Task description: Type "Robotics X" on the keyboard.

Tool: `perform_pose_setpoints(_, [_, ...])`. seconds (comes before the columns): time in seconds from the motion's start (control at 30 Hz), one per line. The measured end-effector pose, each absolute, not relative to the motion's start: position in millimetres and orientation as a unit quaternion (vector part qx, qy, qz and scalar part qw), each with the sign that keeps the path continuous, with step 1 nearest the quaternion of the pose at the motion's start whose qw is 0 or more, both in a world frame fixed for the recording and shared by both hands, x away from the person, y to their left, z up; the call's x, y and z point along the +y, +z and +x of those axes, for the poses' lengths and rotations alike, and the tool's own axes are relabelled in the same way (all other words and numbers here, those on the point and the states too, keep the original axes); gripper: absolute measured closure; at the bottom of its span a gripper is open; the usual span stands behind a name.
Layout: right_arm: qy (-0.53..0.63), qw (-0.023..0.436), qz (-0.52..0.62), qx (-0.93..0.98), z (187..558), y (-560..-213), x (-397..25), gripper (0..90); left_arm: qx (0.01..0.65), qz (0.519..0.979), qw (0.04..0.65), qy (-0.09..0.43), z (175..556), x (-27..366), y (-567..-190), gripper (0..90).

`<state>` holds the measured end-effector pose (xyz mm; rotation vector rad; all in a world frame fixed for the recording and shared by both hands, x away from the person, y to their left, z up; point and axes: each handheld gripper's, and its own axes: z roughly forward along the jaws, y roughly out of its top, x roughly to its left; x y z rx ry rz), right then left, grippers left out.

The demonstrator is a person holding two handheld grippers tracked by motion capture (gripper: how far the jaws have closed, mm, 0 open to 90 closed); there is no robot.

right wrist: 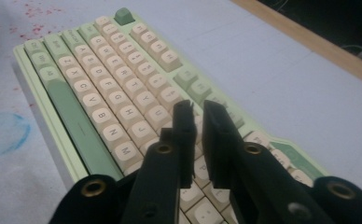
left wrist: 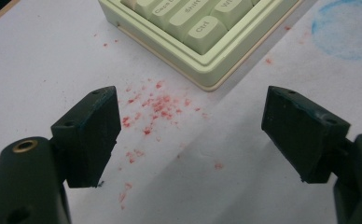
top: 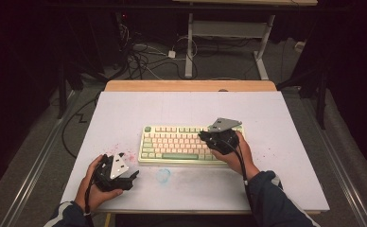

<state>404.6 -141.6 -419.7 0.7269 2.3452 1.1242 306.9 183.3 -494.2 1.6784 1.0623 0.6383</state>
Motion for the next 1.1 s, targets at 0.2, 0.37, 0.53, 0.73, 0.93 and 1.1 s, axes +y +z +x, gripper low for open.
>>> perform_pose_setpoints(0.2, [0.434,0.239,0.252,0.831,393.7,-408.0,-153.5,61.3,0.446,0.689,0.507,0.265,308.5,184.4,-494.0,20.1])
perform_pose_setpoints(0.37, [0.446,0.266,0.253,0.817,384.4,-400.0,-164.7,43.1,0.448,0.688,0.506,0.265,309.5,184.5,-493.7,21.2])
perform_pose_setpoints(0.53, [0.452,0.29,0.261,0.802,374.0,-395.1,-178.1,33.1,0.45,0.685,0.507,0.267,310.0,184.7,-493.2,22.0])
perform_pose_setpoints(0.73, [0.453,0.314,0.273,0.788,363.2,-393.1,-193.0,28.4,0.451,0.683,0.508,0.269,310.7,186.0,-491.4,22.9])
perform_pose_setpoints(0.93, [0.449,0.327,0.282,0.782,353.6,-397.5,-205.9,26.9,0.454,0.676,0.513,0.271,311.4,186.9,-487.7,23.7])
perform_pose_setpoints(1.1, [0.449,0.329,0.286,0.78,344.1,-405.0,-217.4,26.6,0.456,0.668,0.524,0.269,311.8,188.7,-480.0,27.8])
